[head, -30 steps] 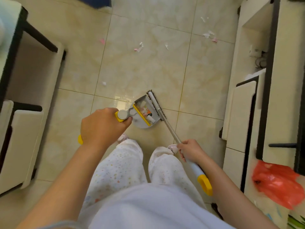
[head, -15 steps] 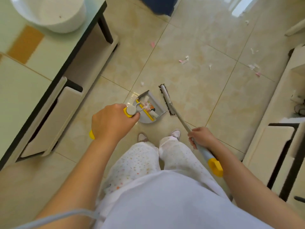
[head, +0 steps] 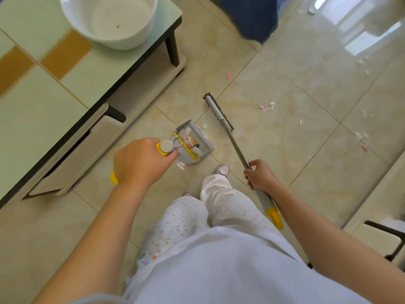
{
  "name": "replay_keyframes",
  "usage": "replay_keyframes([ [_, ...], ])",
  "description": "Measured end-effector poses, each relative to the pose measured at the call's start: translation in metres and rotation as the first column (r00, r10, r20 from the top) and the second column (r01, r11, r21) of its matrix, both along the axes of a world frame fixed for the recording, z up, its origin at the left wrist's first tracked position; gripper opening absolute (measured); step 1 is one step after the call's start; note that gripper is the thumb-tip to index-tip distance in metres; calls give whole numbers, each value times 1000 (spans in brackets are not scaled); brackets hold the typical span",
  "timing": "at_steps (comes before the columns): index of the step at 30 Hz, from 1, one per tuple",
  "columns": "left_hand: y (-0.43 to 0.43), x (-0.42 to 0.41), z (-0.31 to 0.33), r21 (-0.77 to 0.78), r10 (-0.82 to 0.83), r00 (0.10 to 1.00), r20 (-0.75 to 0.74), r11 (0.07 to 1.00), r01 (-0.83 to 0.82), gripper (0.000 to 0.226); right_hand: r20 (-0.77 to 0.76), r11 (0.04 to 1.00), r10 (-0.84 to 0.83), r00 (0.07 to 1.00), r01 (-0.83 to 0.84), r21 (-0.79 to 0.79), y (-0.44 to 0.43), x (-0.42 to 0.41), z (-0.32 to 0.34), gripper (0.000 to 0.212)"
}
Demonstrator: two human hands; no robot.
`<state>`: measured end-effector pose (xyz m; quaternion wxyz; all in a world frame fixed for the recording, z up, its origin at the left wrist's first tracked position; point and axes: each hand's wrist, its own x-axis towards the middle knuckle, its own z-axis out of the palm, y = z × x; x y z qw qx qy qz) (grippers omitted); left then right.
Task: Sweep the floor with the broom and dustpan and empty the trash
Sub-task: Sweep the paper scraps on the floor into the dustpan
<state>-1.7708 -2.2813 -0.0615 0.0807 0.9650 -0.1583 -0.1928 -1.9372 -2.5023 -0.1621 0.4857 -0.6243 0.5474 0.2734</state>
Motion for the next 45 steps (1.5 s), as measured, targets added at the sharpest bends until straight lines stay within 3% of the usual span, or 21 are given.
replay_keyframes([
  [7,-26,41,-1,99,-8,1000,-22,995,10,47,-21,979,203,979,-203,-1,-41,57,-30,38],
  [11,-40,48,-4,133,3,1000,-11,991,-2,47,-30,971,236,971,-235,34,-41,84,-49,36],
  [14,-50,48,-4,159,-25,1000,10,987,23,47,-28,981,178,984,-175,86,-35,97,-59,34],
  [18,-51,53,-7,175,-21,1000,14,984,18,44,3,977,59,998,-59,206,-31,104,-48,12],
  [23,-38,63,-7,150,9,1000,13,989,-11,48,33,936,-142,989,124,328,-47,88,-18,9],
  [32,-48,61,7,141,-21,1000,23,990,18,55,30,981,-70,997,63,186,-86,78,-5,28],
  [45,-137,93,10,2,-17,999,43,1000,17,53,27,980,-192,981,190,57,-150,92,11,29],
])
